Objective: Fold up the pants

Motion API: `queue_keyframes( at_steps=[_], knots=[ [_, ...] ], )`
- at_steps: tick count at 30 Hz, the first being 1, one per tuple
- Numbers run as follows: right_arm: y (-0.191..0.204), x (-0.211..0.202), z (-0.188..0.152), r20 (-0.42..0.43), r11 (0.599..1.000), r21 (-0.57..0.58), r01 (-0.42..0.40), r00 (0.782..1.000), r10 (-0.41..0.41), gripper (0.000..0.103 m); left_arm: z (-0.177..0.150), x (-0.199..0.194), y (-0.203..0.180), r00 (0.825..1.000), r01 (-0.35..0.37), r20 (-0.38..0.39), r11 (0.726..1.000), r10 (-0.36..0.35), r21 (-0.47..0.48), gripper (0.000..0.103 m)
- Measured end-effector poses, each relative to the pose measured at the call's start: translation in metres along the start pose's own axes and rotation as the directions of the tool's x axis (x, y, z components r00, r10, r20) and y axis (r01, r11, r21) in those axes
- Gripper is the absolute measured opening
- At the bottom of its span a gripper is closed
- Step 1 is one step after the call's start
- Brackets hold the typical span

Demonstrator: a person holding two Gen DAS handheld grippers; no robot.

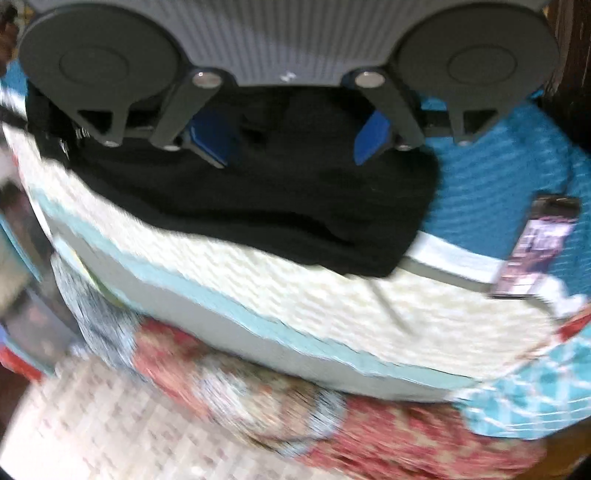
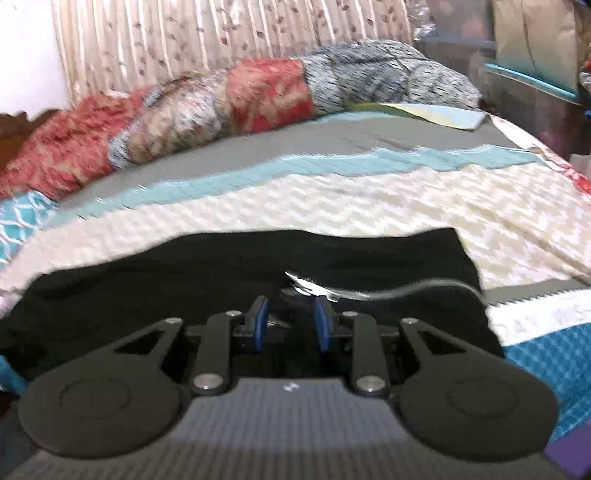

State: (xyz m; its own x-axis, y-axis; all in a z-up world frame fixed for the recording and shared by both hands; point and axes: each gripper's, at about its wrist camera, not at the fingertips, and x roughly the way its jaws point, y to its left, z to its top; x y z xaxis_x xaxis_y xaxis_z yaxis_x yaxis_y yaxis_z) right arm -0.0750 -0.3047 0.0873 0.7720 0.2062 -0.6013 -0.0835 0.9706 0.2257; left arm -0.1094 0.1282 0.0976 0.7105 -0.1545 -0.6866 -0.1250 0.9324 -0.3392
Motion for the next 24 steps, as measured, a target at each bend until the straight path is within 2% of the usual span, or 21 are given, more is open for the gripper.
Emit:
queue_keyframes(
  at_steps=[2,3,4,6,10,13,16,18,20,22,23,24],
  knots=[
    [0.019,0.014,-0.002,-0.039,0.998,0.010,-0.063,0.997,0.064,0.031,0.004,-0.011,0.019,0.999,0.008,0.037,0.999,-0.006,-0.049,0.080],
    [0.031,0.020,-0.004,-0.065,0.995,0.016,-0.100,0.993,0.101,0.031,0.005,-0.013,0.026,0.999,-0.004,0.048,0.998,0.007,-0.064,0.086],
    [0.046,0.029,-0.007,-0.100,0.990,0.023,-0.142,0.985,0.144,0.031,0.007,-0.012,0.034,0.998,-0.024,0.054,0.996,0.029,-0.081,0.094],
    [0.072,0.045,-0.010,-0.166,0.976,0.032,-0.213,0.962,0.216,0.029,0.009,-0.006,0.051,0.997,-0.053,0.042,0.990,0.059,-0.134,0.095],
    [0.140,0.071,-0.008,-0.247,0.938,-0.005,-0.345,0.910,0.333,0.024,0.004,0.019,0.089,1.000,-0.001,-0.030,0.956,-0.008,-0.294,0.101],
    [0.182,0.083,0.002,-0.277,0.908,-0.034,-0.417,0.877,0.392,0.022,0.001,0.041,0.102,0.992,0.086,-0.054,0.918,-0.116,-0.386,0.103],
    [0.210,0.097,0.010,-0.302,0.894,-0.011,-0.448,0.854,0.425,0.022,0.000,0.057,0.103,0.985,0.128,-0.052,0.905,-0.162,-0.405,0.103],
    [0.222,0.103,0.005,-0.309,0.893,0.002,-0.450,0.849,0.428,0.022,0.001,0.065,0.098,0.986,0.130,-0.046,0.914,-0.159,-0.383,0.103],
    [0.228,0.124,-0.003,-0.349,0.891,0.063,-0.449,0.827,0.441,0.023,0.001,0.071,0.093,0.988,0.123,-0.040,0.924,-0.147,-0.362,0.103],
    [0.221,0.151,-0.024,-0.454,0.893,0.186,-0.409,0.771,0.447,0.024,0.001,0.075,0.089,0.991,0.118,-0.015,0.933,-0.131,-0.340,0.101],
    [0.217,0.154,-0.034,-0.444,0.891,0.233,-0.390,0.772,0.454,0.017,0.001,0.078,0.087,0.994,0.099,-0.012,0.941,-0.109,-0.322,0.097],
    [0.210,0.154,-0.037,-0.414,0.877,0.276,-0.393,0.775,0.478,0.016,0.001,0.078,0.085,0.997,0.068,-0.011,0.950,-0.074,-0.304,0.074]
  ],
)
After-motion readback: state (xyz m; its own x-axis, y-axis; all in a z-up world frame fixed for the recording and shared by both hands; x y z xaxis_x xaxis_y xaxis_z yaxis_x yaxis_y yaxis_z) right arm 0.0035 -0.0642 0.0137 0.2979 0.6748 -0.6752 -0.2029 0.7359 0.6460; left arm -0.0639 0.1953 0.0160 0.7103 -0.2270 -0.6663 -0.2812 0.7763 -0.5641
